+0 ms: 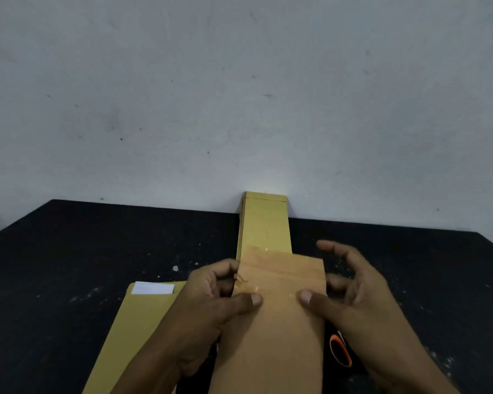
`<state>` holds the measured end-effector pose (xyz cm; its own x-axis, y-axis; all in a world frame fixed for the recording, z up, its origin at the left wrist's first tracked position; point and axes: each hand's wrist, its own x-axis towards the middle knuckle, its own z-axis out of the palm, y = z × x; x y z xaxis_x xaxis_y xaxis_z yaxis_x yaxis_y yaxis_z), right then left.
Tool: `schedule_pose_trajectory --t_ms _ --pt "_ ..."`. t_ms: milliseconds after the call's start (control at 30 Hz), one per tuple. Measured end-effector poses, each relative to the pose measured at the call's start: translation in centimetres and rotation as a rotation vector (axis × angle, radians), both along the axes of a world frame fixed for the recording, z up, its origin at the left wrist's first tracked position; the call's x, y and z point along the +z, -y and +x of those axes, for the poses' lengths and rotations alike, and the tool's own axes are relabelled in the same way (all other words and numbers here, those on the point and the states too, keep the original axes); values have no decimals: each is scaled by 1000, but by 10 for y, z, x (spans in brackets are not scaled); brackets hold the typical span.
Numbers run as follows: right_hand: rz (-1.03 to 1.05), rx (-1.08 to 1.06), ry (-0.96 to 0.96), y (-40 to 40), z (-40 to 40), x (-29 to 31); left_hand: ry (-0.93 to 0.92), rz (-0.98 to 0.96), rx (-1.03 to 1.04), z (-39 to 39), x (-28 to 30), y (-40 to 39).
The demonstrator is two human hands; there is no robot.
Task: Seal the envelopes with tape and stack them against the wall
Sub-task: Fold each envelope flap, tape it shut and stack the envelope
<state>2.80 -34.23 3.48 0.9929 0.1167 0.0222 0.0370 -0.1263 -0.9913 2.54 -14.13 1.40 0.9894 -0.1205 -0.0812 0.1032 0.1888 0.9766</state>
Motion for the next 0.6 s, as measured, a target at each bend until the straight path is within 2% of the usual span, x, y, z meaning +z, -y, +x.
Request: schedule_pose_trajectory --t_ms 167,267,500,600 --pt "-1 41 -190 8 -1 -40 -59 133 -5 1 -28 0" --pt "-16 32 -217 7 -1 -55 -51 228 10 5 -42 -4" --pt "-126 -78 -5 7 -2 -84 86 405 43 10 -66 -8" --pt "-174 -97 19 5 -1 -90 115 469 46 13 -71 -9"
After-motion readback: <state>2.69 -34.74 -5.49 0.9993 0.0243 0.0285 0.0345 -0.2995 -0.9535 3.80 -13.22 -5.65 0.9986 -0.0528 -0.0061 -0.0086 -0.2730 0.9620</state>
